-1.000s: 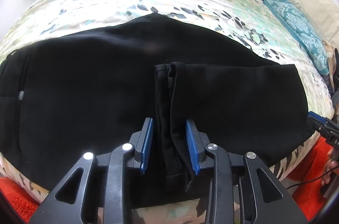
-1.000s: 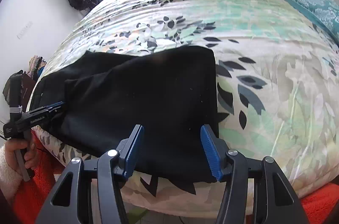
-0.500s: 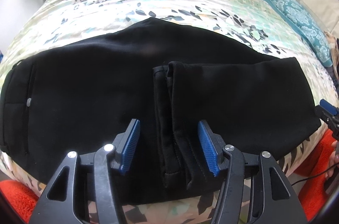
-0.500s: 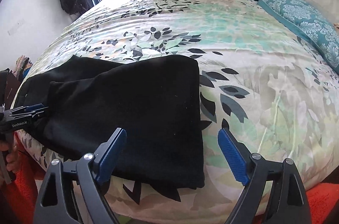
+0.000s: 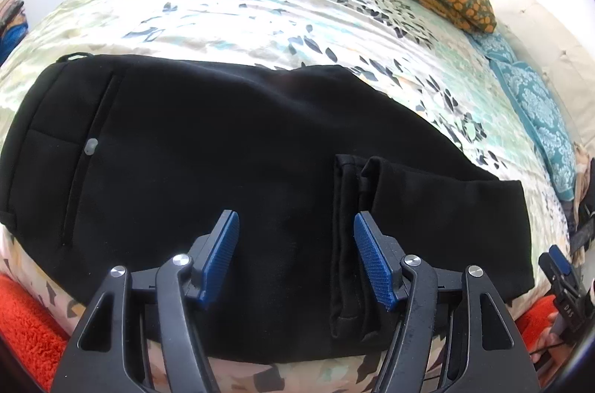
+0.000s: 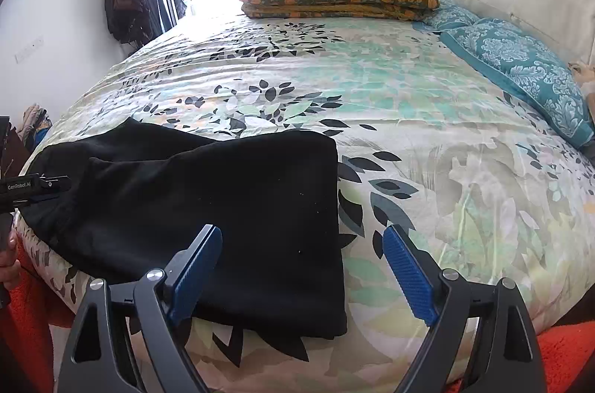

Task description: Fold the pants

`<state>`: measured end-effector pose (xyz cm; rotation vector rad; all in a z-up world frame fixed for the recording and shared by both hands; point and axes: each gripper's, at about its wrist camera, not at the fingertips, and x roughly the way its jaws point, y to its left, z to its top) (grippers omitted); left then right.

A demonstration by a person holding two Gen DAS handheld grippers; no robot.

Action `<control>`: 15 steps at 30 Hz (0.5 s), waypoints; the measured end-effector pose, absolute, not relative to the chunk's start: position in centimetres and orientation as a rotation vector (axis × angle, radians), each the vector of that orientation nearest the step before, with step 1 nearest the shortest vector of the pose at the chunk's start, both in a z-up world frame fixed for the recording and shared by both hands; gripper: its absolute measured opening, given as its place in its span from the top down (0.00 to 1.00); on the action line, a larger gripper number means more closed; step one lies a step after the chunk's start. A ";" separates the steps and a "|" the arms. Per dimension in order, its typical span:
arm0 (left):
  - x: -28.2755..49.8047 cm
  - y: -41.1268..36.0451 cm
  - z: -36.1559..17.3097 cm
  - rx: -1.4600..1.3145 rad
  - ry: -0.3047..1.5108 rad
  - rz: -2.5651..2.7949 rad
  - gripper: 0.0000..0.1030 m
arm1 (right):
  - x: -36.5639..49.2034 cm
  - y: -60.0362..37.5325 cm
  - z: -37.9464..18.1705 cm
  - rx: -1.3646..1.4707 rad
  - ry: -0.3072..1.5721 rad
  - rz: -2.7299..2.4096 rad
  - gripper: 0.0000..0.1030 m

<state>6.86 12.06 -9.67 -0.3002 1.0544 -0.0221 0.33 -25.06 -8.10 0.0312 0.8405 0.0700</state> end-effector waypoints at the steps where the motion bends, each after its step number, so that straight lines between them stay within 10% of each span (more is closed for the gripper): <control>1: 6.9 11.9 -9.7 -0.293 1.054 -0.023 0.35 | 0.4 -25.0 -8.1 0.033 0.840 0.073 0.14; 15: 6.4 10.8 -9.8 -0.223 1.065 -0.011 0.35 | 0.2 -24.8 -7.9 0.046 0.829 0.106 0.14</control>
